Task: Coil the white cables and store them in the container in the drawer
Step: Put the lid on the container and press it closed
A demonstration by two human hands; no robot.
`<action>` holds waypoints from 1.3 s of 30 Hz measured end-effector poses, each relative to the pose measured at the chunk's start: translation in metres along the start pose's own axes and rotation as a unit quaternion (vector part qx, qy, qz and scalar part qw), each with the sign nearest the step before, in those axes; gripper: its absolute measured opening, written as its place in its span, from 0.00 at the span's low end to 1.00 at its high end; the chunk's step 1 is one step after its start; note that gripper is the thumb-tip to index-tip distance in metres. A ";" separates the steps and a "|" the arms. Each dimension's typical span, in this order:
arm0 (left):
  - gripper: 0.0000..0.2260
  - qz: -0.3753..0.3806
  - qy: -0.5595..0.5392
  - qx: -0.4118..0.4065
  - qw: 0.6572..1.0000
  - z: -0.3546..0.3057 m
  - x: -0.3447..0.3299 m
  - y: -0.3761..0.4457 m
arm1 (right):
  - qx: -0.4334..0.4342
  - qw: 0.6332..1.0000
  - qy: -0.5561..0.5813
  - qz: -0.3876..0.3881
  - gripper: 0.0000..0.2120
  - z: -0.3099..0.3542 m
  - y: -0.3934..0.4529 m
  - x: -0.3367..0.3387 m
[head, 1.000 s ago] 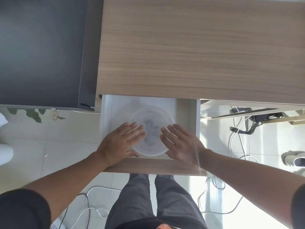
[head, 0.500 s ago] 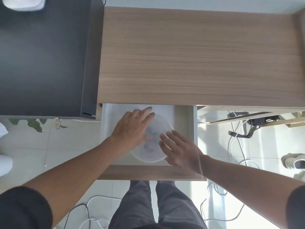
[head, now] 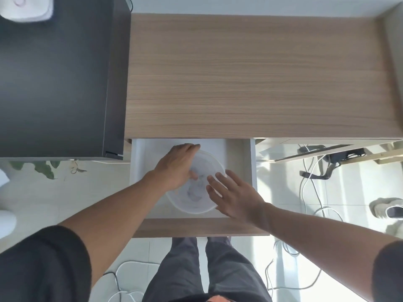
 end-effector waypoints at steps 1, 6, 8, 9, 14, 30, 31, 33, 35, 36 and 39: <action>0.41 -0.029 -0.009 0.006 1.000 -0.002 0.001 -0.010 | -0.017 0.999 0.006 0.047 0.21 0.001 -0.002 0.001; 0.30 -0.195 -0.131 0.128 0.964 0.005 0.004 -0.097 | -0.212 0.963 0.120 0.113 0.35 0.013 -0.032 0.022; 0.24 -0.271 -0.142 0.230 0.924 0.020 -0.006 -0.143 | -0.391 0.902 0.169 0.072 0.31 0.012 -0.061 0.033; 0.22 -0.291 -0.157 0.295 0.897 0.029 -0.016 -0.167 | -0.489 0.847 0.195 0.070 0.30 0.012 -0.080 0.037; 0.17 -0.295 -0.413 0.522 0.686 0.052 -0.065 -0.239 | -0.768 0.427 0.470 0.088 0.28 0.045 -0.148 0.017; 0.14 -0.320 -0.700 0.472 0.429 0.065 -0.026 -0.147 | -0.752 0.116 0.616 -0.205 0.20 -0.011 -0.074 -0.001; 0.16 -0.320 -0.716 0.466 0.410 0.063 -0.022 -0.137 | -0.745 0.103 0.623 -0.217 0.20 -0.017 -0.066 -0.001; 0.19 -0.320 -0.739 0.459 0.375 0.056 -0.015 -0.117 | -0.730 0.085 0.636 -0.235 0.17 -0.027 -0.050 -0.001; 0.18 -0.318 -0.760 0.447 0.347 0.048 -0.010 -0.099 | -0.714 0.070 0.651 -0.248 0.14 -0.037 -0.033 -0.002; 0.17 -0.311 -0.772 0.442 0.335 0.043 -0.007 -0.090 | -0.704 0.059 0.660 -0.255 0.13 -0.043 -0.026 -0.002; 0.15 -0.286 -0.792 0.433 0.321 0.035 -0.002 -0.070 | -0.684 0.038 0.675 -0.274 0.17 -0.059 -0.009 -0.003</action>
Point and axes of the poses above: each hand's wrist, its own y-axis towards the middle knuckle, its own x-axis out of the back of the hand, z = x × y, the point moved 4 cm from there along y, towards the middle knuckle, and after that the axes turned 3 degrees about -z, right-handed, at the moved point
